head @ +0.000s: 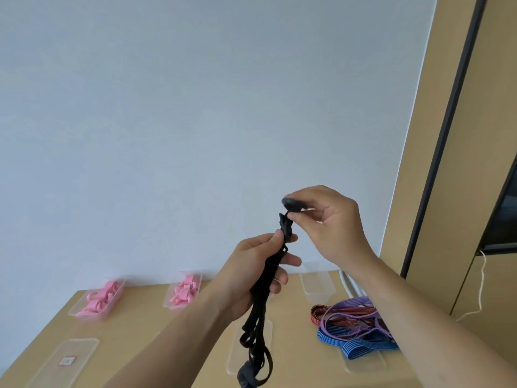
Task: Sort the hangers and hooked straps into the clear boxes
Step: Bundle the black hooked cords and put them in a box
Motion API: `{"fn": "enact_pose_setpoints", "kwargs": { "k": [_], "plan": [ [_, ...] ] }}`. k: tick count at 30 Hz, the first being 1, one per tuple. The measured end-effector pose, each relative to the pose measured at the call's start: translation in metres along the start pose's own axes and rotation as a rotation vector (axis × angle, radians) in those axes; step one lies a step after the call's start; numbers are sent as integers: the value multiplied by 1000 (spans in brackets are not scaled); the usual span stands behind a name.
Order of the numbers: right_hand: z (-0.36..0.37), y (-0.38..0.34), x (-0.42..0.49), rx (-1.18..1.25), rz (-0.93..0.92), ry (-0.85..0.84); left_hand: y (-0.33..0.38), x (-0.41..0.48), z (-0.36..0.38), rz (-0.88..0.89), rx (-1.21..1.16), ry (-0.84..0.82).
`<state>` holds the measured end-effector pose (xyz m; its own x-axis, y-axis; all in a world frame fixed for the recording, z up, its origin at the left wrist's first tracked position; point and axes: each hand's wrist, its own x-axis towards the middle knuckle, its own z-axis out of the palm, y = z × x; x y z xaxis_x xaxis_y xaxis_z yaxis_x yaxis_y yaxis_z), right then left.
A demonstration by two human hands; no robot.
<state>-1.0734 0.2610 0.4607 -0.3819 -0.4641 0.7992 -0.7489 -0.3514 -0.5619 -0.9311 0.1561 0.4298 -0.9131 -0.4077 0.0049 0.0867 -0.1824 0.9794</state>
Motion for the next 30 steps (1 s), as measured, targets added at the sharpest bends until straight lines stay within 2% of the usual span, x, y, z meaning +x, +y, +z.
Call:
{"fn": "enact_pose_setpoints", "kwargs": {
  "k": [3, 5, 8, 12, 16, 18, 19, 22, 23, 24, 27, 30],
  "plan": [
    [-2, 8, -2, -238, -247, -31, 0, -1, -2, -37, -13, -11],
    [-1, 11, -4, -343, -336, -35, -1, -1, -2, -59, -104, -25],
    [3, 16, -6, -428, -419, -34, -5, 0, -2, -32, -193, -89],
    [4, 25, -7, -543, -509, -55, -12, -1, -6, 77, -85, -118],
    [9, 26, -11, -569, -521, -64, -19, 0, -11, 109, -38, -80],
    [11, 23, -14, -442, -387, -36, -22, -1, -12, 120, -23, -64],
    [13, 21, -14, -320, -225, -28, -23, -1, -12, 133, -8, -57],
    [17, 11, -8, 86, 440, -113, -24, 1, -14, 189, 37, -33],
    [17, 10, -6, 149, 556, -156, -23, 1, -14, 197, 50, -17],
    [17, 9, -4, 211, 607, -187, -23, 1, -13, 197, 53, -1],
    [18, 4, 0, 337, 587, -153, -23, 1, -11, 171, -13, 21],
    [21, 5, 0, 276, 533, -83, -23, 4, -10, 100, -115, 81]
  ]
}}
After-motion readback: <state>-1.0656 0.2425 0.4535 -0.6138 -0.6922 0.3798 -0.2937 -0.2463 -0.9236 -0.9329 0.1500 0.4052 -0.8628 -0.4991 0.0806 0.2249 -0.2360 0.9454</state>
